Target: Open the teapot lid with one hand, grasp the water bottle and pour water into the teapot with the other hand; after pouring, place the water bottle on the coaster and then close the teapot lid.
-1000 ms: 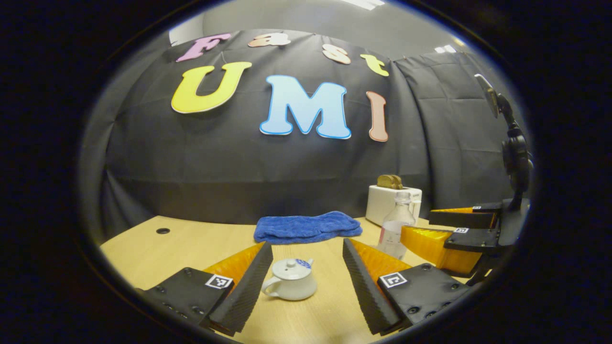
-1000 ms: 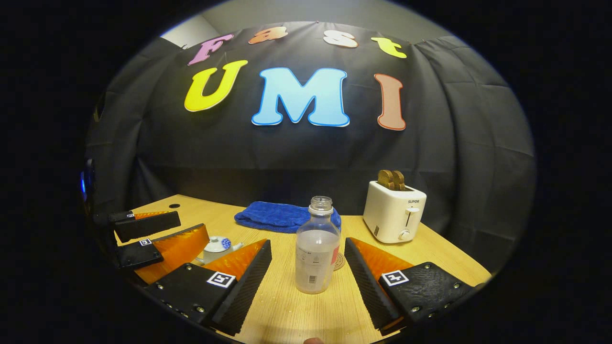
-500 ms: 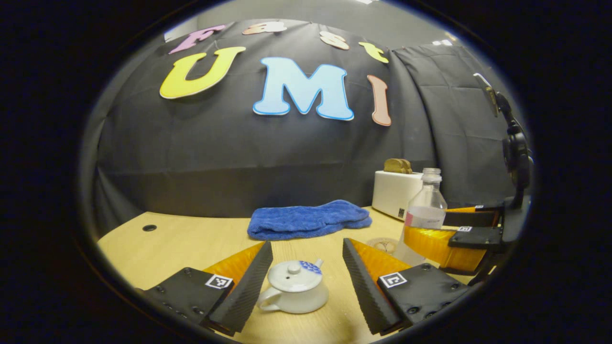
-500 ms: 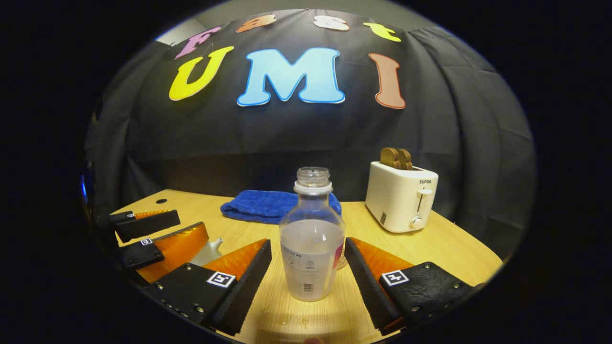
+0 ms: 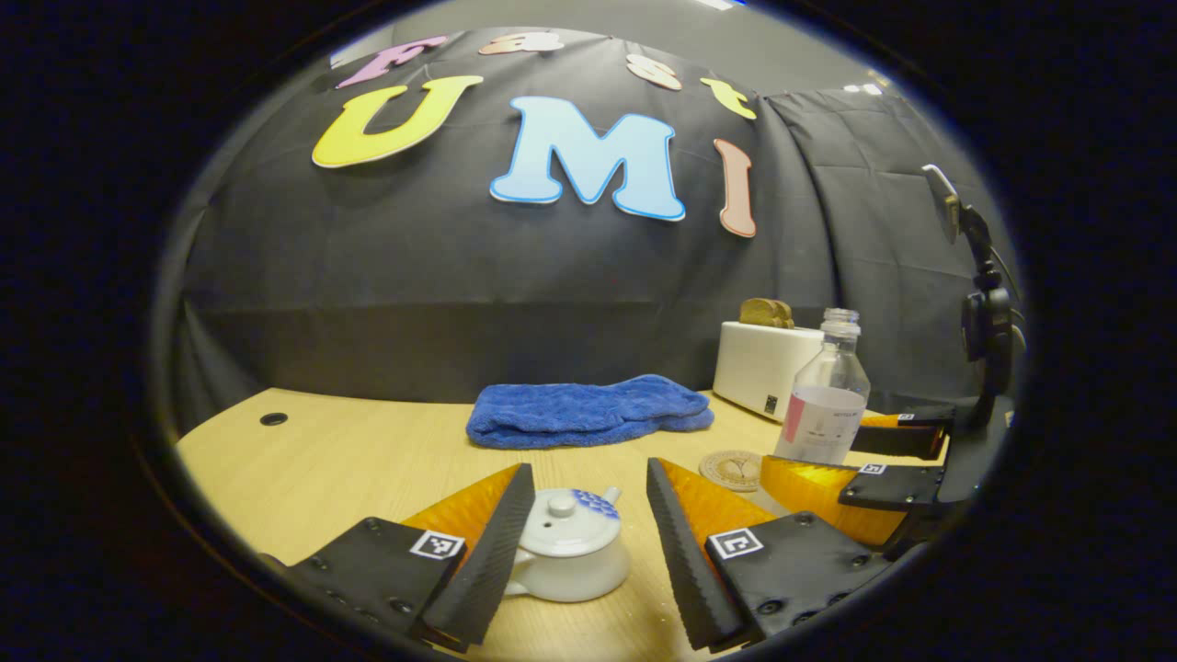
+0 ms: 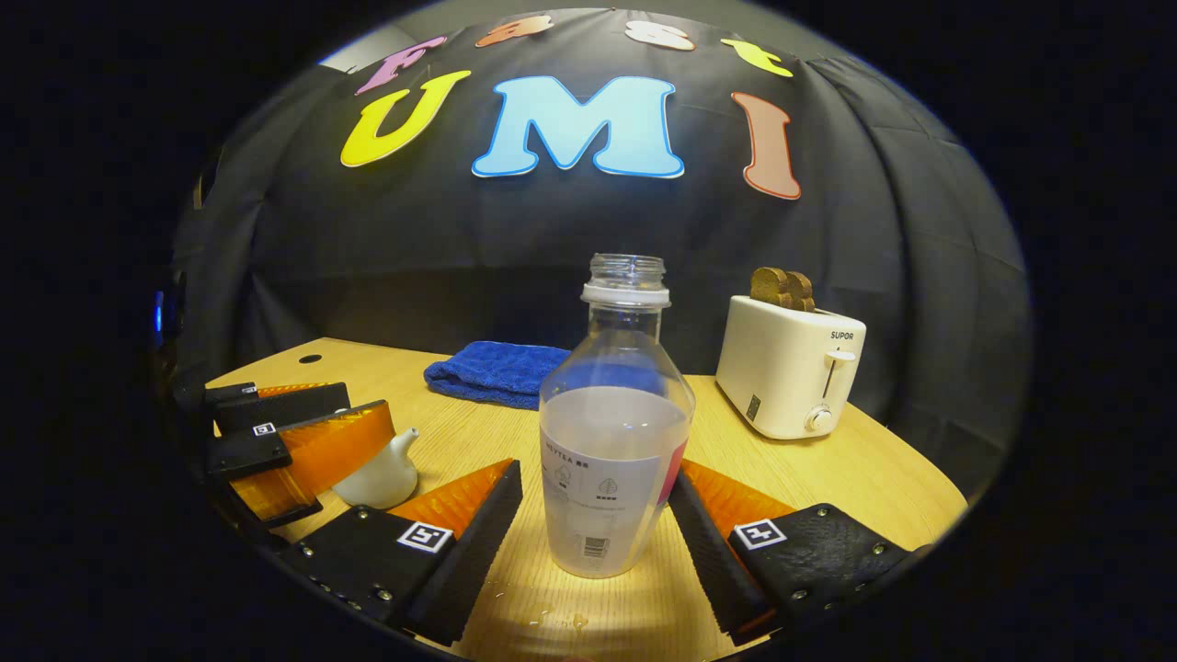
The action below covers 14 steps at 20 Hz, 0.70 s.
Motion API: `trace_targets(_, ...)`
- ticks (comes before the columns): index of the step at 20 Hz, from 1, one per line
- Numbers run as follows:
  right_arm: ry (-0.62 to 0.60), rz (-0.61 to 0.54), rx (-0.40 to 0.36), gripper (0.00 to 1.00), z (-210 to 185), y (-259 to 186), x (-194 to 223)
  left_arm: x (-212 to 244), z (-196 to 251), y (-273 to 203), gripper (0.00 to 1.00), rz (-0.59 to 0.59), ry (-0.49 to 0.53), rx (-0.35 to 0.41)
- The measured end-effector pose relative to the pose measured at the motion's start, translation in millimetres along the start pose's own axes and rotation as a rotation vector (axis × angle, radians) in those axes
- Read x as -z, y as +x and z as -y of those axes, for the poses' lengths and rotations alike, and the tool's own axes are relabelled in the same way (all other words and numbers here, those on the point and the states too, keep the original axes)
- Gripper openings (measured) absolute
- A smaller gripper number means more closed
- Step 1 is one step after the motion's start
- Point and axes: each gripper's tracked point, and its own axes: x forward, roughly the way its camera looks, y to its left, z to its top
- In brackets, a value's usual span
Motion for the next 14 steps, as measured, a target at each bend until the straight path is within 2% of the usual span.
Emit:
trace_targets(3,-0.019,0.008,0.011,0.96,-0.8,2.4,2.0,-2.5,-3.8,-2.5,0.79,0.01,0.0,-0.015)
trace_targets(5,-0.009,0.016,0.007,0.95,-0.8,3.7,1.9,0.3,-8.3,0.8,0.52,0.005,0.024,-0.041)
trace_targets(7,-0.003,0.013,0.006,0.96,-0.2,4.5,2.9,1.7,-8.2,1.5,0.43,-0.003,0.047,-0.047)
trace_targets(8,0.004,0.012,0.008,0.96,1.0,4.7,2.9,-0.4,-10.6,-1.4,0.42,0.001,0.051,-0.063)
trace_targets(10,0.022,0.008,0.006,0.91,3.0,5.6,4.6,2.5,-8.9,1.7,0.23,-0.005,0.061,-0.056)
trace_targets(11,0.042,0.008,0.012,0.9,5.0,6.0,5.9,2.2,-8.7,1.4,0.23,-0.008,0.065,-0.057)
trace_targets(12,0.055,0.006,0.008,0.8,4.9,5.2,5.7,2.9,-8.6,2.5,0.23,-0.01,0.067,-0.058)
trace_targets(14,0.083,0.002,0.003,0.8,5.4,6.6,5.0,4.7,-6.2,2.4,0.23,-0.014,0.067,-0.046)
